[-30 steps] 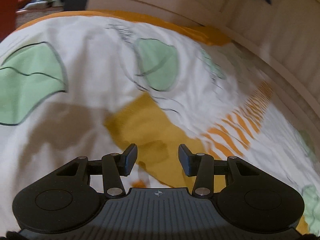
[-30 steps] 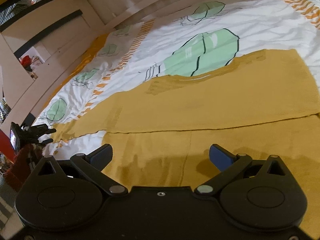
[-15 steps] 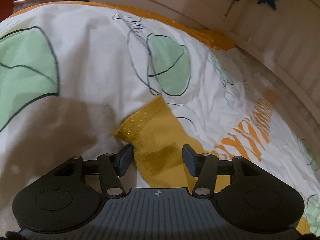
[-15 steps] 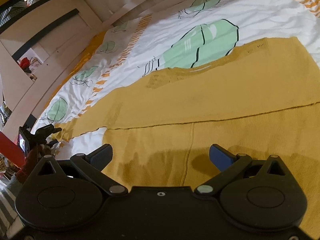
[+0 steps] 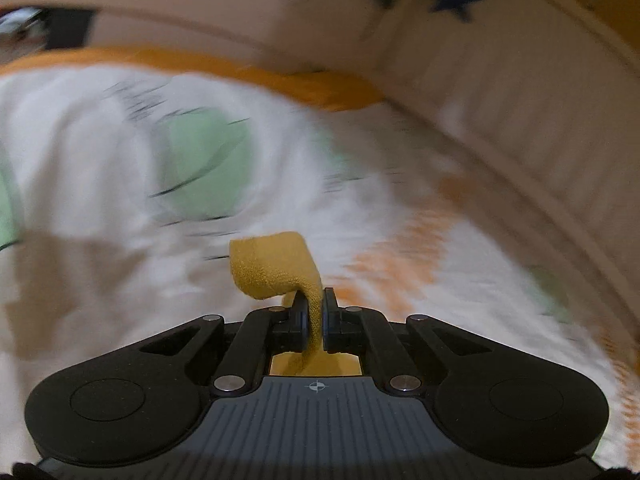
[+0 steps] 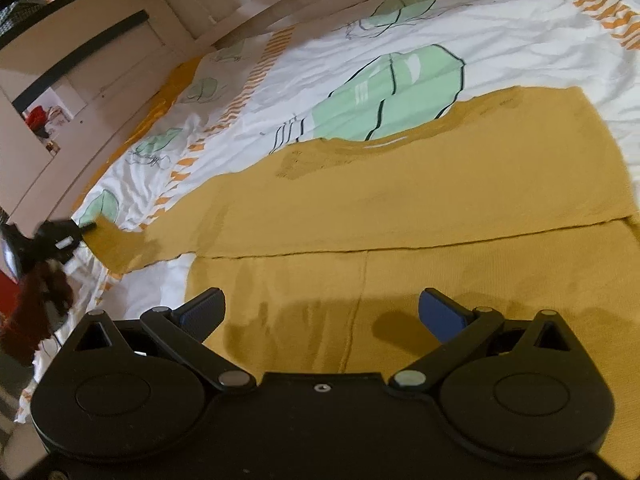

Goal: Fold small clothes
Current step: 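Fold the held sleeve across the sweater body with the left tool, then open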

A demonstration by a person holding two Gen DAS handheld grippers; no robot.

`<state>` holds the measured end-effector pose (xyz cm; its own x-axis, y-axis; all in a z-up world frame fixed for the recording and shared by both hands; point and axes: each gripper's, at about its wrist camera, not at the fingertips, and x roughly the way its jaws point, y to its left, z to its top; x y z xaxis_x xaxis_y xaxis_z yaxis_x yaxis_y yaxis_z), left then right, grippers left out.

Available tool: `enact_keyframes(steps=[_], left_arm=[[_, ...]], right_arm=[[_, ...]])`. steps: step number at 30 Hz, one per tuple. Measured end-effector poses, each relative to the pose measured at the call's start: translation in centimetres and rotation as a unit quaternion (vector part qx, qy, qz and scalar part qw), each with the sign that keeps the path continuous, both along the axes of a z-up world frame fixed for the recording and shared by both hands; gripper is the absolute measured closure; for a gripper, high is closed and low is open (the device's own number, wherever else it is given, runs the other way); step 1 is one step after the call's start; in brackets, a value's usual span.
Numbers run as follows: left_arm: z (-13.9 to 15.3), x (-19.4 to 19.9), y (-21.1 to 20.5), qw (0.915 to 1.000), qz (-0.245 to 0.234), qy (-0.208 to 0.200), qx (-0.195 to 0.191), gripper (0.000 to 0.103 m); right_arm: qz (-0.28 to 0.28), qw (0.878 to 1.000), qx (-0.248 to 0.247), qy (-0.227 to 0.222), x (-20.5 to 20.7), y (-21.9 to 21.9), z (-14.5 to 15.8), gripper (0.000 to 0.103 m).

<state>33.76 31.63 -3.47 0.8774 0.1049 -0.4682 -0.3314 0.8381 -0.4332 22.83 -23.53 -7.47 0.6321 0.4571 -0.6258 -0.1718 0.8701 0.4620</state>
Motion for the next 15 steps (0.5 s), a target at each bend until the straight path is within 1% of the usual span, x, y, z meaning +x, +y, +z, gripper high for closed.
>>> enact_keyframes(steps=[4,8,11,15], left_arm=[[4.1,-0.3,-6.4,0.9984,-0.051,-0.024,0.012,0.097],[6.2,-0.3,-13.6,0.9923,-0.117,-0.039,-0.004,0.097],[7.1,-0.1,-20.0,0.9836,-0.175,-0.041,-0.003,0.097],[7.0,0.2,-27.5,0.9691,-0.243,-0.040,-0.004,0.097]], right_arm=[[-0.017,1.000,0.004,-0.004,-0.2,-1.1,0.9,0.000],[-0.037,0.999,0.008,-0.008,-0.4,-2.4,1.9,0.000],[-0.055,0.998,0.014,-0.012,-0.6,-3.7,2.6,0.000],[-0.077,0.997,0.021,-0.023,-0.8,-5.3,3.6,0.000]])
